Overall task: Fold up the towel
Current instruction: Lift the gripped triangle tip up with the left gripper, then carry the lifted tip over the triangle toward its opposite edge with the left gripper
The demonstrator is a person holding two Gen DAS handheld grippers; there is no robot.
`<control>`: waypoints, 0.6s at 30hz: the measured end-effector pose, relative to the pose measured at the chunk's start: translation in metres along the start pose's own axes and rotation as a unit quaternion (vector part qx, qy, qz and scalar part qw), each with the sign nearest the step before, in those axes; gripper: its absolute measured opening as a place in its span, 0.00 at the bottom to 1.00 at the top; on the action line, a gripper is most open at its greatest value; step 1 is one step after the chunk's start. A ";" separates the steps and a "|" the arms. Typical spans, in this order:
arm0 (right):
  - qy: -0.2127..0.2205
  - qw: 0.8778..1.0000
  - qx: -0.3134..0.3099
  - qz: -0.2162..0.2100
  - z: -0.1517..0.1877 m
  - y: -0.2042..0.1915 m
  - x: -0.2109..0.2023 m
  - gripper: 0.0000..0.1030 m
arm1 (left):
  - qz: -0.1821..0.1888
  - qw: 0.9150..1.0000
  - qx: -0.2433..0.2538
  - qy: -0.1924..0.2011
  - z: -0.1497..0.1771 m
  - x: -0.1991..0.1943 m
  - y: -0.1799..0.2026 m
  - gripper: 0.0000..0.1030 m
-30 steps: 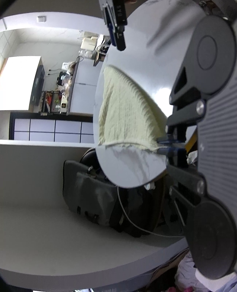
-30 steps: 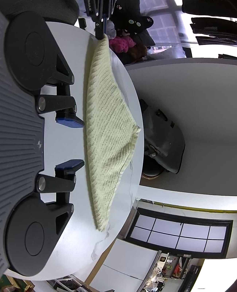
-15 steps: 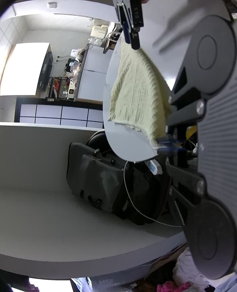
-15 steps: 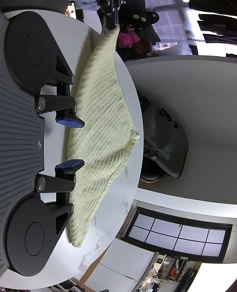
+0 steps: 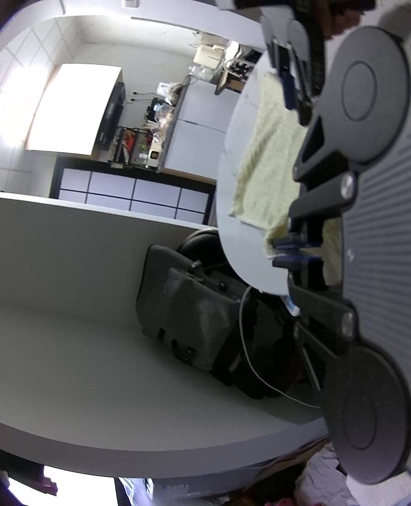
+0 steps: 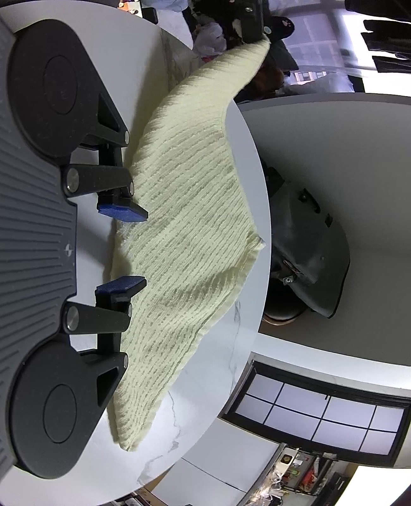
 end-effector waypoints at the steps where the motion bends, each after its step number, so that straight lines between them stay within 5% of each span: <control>1: 0.000 1.000 0.006 -0.002 0.000 0.001 0.000 0.41 | 0.002 1.000 0.000 0.001 -0.001 0.001 0.001 0.05; 18: 0.022 0.999 0.023 -0.020 0.007 -0.010 -0.014 0.41 | 0.015 0.999 0.035 0.039 -0.044 0.008 0.017 0.05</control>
Point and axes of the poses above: each gripper's, at about its wrist camera, not at the fingertips, and x roughly the way its jaws point, y to its right, z to its underside, the point moved 7 cm from there along x, roughly the way its jaws point, and after that the axes turned 1 degree about -y, right-handed, at the moved point
